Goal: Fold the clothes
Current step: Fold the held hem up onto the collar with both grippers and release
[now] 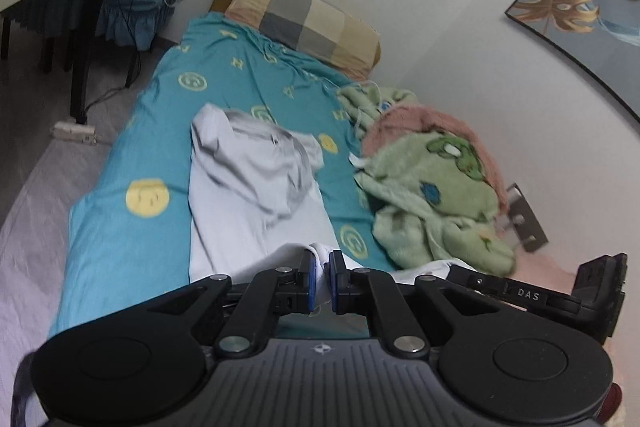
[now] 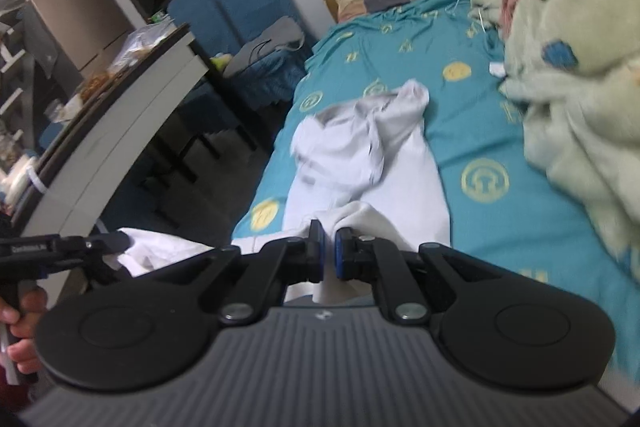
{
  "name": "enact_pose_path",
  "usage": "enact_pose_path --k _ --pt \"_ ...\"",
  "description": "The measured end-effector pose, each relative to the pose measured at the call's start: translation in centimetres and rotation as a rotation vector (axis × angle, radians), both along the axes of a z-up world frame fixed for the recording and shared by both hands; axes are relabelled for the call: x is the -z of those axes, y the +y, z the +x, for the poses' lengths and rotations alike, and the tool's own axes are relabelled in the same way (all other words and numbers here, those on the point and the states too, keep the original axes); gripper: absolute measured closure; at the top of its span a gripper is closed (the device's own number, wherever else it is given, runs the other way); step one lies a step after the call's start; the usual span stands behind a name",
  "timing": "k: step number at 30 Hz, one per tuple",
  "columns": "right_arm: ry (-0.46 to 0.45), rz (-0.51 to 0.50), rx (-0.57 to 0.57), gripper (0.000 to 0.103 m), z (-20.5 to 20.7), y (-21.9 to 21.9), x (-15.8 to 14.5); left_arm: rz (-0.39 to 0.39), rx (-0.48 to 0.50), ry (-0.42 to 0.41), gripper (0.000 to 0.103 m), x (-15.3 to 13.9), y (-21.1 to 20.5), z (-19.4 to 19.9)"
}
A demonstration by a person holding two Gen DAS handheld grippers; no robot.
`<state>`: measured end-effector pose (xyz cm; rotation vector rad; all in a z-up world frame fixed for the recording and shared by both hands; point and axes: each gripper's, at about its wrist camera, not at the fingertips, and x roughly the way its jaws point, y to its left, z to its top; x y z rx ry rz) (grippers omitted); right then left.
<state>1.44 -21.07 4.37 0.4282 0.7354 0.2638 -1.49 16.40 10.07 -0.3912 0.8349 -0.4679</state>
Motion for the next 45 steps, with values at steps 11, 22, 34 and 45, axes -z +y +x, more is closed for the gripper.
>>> enact_pose_path --k 11,22,34,45 --pt "0.111 -0.019 0.058 0.094 16.6 -1.4 9.7 0.170 -0.069 0.028 0.095 10.7 -3.9 17.2" --pt "0.237 -0.125 0.061 0.094 21.9 -0.7 17.5 0.307 -0.015 0.130 0.093 21.1 -6.4 23.2" --pt "0.168 -0.073 0.162 0.043 16.8 -1.2 14.5 0.309 -0.024 0.073 0.030 17.7 -7.3 16.1" --pt "0.208 0.142 0.191 0.041 9.9 -1.3 14.4 -0.066 -0.056 0.307 0.017 18.8 -5.8 7.3"
